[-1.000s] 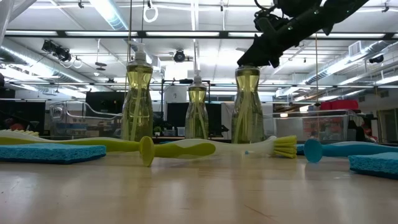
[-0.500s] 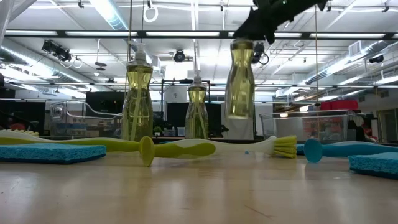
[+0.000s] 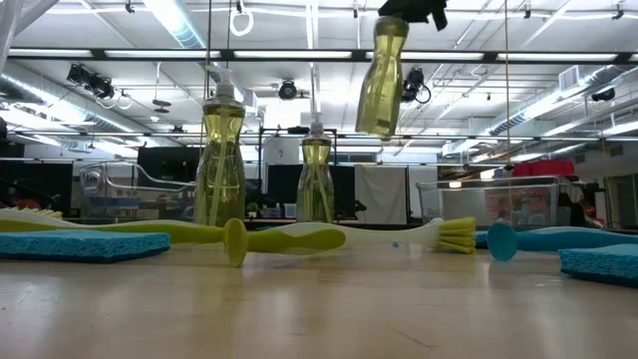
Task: Pick & Place Kitchen Sink Supplies
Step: Put the yellow dish soap bottle into the right transparent bin
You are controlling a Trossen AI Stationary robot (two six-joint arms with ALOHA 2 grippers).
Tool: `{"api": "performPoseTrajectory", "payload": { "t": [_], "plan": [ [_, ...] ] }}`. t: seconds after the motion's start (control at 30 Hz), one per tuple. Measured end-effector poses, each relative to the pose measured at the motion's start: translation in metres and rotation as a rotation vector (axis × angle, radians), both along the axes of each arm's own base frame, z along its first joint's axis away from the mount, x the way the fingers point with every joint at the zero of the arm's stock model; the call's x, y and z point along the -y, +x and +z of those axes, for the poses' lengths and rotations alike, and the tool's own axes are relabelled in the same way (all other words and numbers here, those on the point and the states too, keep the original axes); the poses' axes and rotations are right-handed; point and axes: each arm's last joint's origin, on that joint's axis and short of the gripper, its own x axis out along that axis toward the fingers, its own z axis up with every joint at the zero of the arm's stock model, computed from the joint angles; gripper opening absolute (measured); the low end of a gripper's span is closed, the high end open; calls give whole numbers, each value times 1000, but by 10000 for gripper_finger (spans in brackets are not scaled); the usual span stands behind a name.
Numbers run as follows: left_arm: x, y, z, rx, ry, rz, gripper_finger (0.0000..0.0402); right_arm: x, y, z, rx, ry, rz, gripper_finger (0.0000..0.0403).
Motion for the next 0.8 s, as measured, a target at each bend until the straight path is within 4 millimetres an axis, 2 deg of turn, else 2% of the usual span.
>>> {"api": "performPoseTrajectory", "payload": {
  "t": [0.13,0.23,0.6,0.8],
  "plan": [
    [0,0,0,0,0,0,16,10,-9,14,-2,-36,-64,106],
    [0,0,0,0,0,0,16,18,-16,17,-16,-42,-133,105],
    [0,0,0,-3,8,0,16,50,-41,3,-171,6,-387,105],
    [0,0,0,-12,31,2,16,63,-52,-6,-209,29,-458,105]
  ]
}}
